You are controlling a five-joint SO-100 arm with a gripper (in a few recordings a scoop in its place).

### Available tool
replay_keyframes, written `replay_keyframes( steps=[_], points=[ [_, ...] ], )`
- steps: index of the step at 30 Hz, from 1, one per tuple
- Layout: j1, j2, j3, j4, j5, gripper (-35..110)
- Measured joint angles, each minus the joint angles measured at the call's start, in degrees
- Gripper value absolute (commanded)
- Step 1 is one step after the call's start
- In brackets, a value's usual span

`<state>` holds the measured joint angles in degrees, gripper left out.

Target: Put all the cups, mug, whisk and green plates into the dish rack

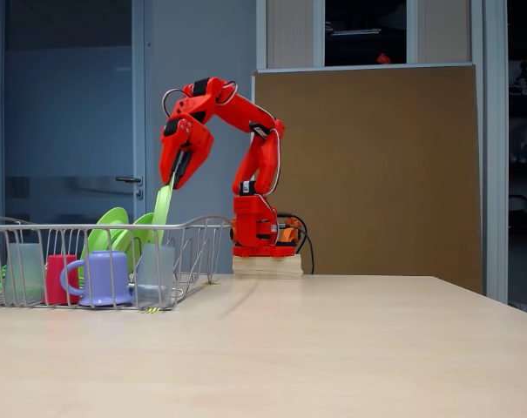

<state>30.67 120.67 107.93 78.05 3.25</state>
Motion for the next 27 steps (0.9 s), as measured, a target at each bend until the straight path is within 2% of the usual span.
replay_keyframes(
  steps=[12,19,27],
  points=[
    [0.4,7.9,19.4,-10.5,4.3,0],
    [0.1,9.0,22.7,-13.1,1.2,12],
    [-1.6,9.2,23.0,-13.1,-0.8,17]
  ],
)
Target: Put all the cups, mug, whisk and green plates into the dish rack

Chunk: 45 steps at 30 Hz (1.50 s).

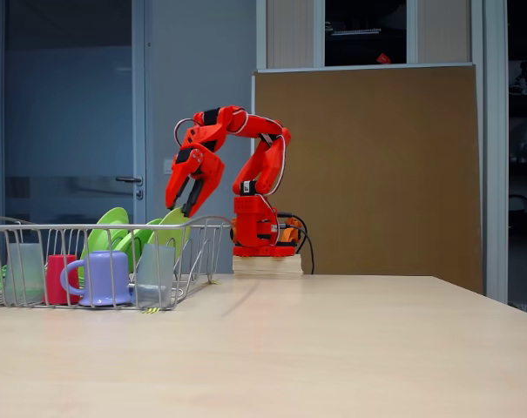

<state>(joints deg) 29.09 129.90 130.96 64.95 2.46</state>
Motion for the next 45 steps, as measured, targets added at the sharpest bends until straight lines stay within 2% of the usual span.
replay_keyframes(
  steps=[11,18,21,25,31,35,38,45],
  points=[
    [-6.6,7.1,-3.0,1.8,-4.0,20],
    [-20.1,13.9,-3.0,1.3,-5.8,10],
    [-28.1,16.3,0.9,-1.7,-0.1,0],
    [-36.7,18.2,8.4,-8.8,11.8,0],
    [-44.4,21.6,24.1,-20.0,23.3,0],
    [-47.5,24.6,34.2,-25.2,18.8,0],
    [-50.2,27.7,40.3,-26.7,10.3,0],
    [-53.5,33.8,48.0,-23.2,-3.4,0]
  ],
)
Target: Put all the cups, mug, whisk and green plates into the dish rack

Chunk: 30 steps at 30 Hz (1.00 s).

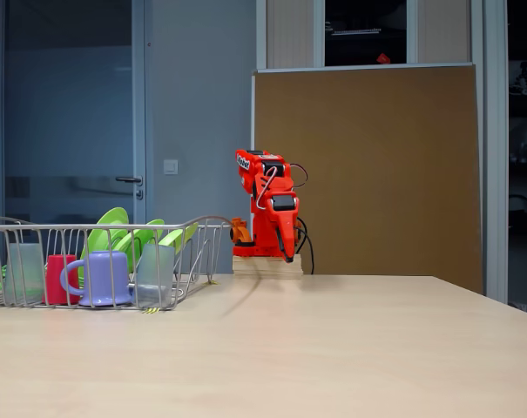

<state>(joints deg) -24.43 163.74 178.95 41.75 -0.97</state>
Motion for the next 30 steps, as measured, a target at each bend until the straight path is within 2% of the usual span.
replay_keyframes(
  steps=[6,12,14,17,22,26,30],
  points=[
    [-2.2,2.3,0.0,12.2,-3.7,0],
    [-1.9,4.2,0.0,15.2,-5.4,0],
    [-1.9,4.4,0.0,16.3,-3.0,0],
    [-2.6,9.0,0.0,18.8,1.1,0],
    [-4.0,14.4,0.0,20.7,1.5,0],
    [-5.4,24.5,0.0,26.4,1.4,0],
    [-7.7,26.1,0.0,27.1,1.3,0]
  ],
)
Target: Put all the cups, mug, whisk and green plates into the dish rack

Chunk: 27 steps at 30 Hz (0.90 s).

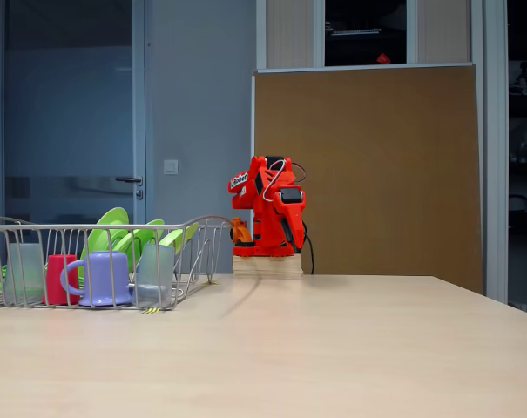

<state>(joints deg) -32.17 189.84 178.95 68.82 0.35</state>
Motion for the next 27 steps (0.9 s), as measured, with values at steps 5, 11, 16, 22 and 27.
replay_keyframes(
  steps=[5,11,16,22,27],
  points=[
    [-6.3,3.0,0.0,1.3,0.1,0],
    [-15.2,3.8,0.0,1.8,-1.5,0],
    [-16.3,3.8,0.0,1.8,-1.8,0],
    [-16.5,3.8,0.0,1.8,-1.9,0],
    [-16.5,3.8,0.0,1.8,-1.9,0]
  ],
)
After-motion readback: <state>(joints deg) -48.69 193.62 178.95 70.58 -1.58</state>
